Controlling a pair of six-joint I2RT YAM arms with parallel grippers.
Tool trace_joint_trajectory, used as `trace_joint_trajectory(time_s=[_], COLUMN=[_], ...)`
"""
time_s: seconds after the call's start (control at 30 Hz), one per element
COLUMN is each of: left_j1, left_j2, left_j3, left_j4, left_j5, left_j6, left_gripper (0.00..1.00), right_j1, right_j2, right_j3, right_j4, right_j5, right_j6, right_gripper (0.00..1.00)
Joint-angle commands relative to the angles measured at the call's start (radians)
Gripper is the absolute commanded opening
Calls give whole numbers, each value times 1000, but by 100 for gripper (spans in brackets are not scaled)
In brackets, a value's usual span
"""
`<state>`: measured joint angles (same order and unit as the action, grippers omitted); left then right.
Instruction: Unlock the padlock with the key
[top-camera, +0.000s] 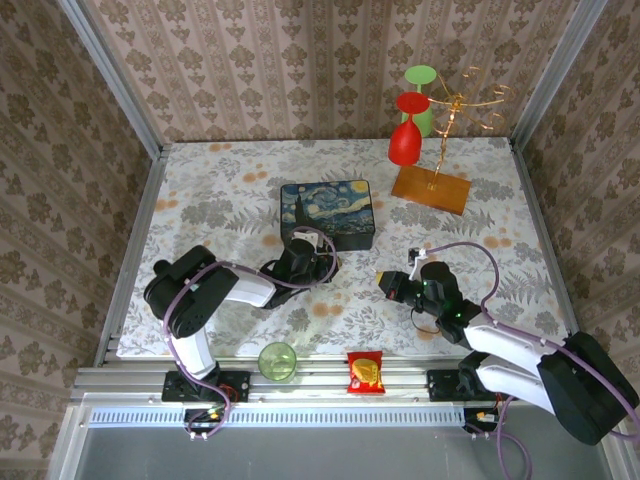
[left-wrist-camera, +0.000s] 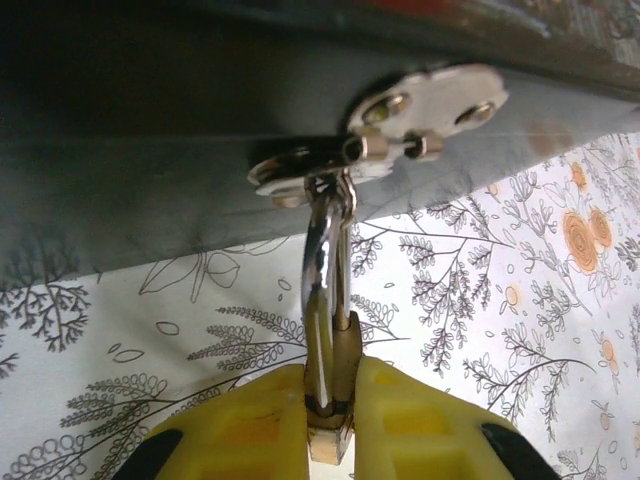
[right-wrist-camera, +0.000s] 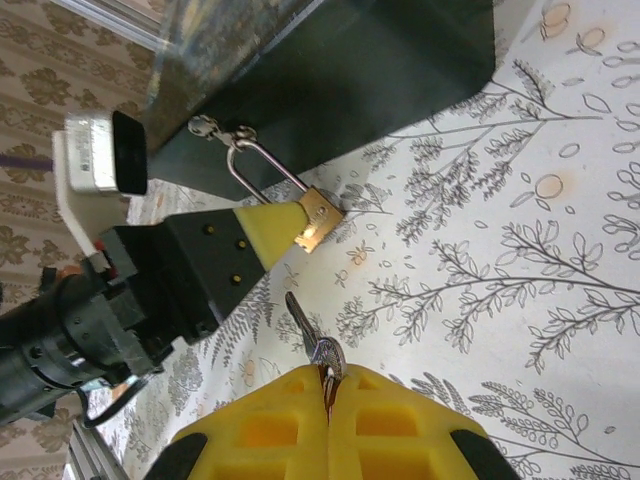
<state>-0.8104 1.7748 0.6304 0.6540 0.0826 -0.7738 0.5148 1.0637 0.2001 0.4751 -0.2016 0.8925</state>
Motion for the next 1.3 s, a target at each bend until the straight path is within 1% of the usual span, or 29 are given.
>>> trace_joint_trajectory(time_s=[0.0, 0.1, 0.23, 0.33, 0.43, 0.6, 0.67, 0.83, 0.97, 1.03, 1.27], left_j1=[3, 3, 10, 11, 12, 13, 14, 16, 18, 20, 22], left_j2=[3, -3, -10, -16, -21, -40, -51, -78, -78, -83, -69], left_j3=[12, 11, -7, -26, -48, -66, -71, -73, -92, -97, -95], left_j4=[11, 26, 85, 145, 222, 266, 281, 278, 343, 348, 405], left_j5=[-8, 8, 33, 48, 59, 54, 51, 44, 28, 10, 8], left_j6=[-28, -50, -101, -159, -219, -263, -279, -300, -353, -368, -405], left_gripper=[12, 7, 5, 2, 1, 0, 0, 0, 0, 0, 0], right_j1=[-6, -5, -6, -5, -6, -36, -43, -38, -48, -45, -43], right_j2=[48, 133, 265, 390, 512, 746, 801, 755, 781, 774, 740], right_j3=[3, 29, 53, 58, 68, 81, 104, 93, 117, 119, 141], right_j4=[51, 82, 184, 333, 509, 817, 844, 836, 841, 842, 840], right_j5=[-16, -59, -119, -158, -202, -248, -263, -241, -272, -267, -285], right_j6=[2, 20, 62, 117, 190, 339, 366, 332, 356, 349, 352], right_gripper=[0, 0, 0, 0, 0, 0, 0, 0, 0, 0, 0])
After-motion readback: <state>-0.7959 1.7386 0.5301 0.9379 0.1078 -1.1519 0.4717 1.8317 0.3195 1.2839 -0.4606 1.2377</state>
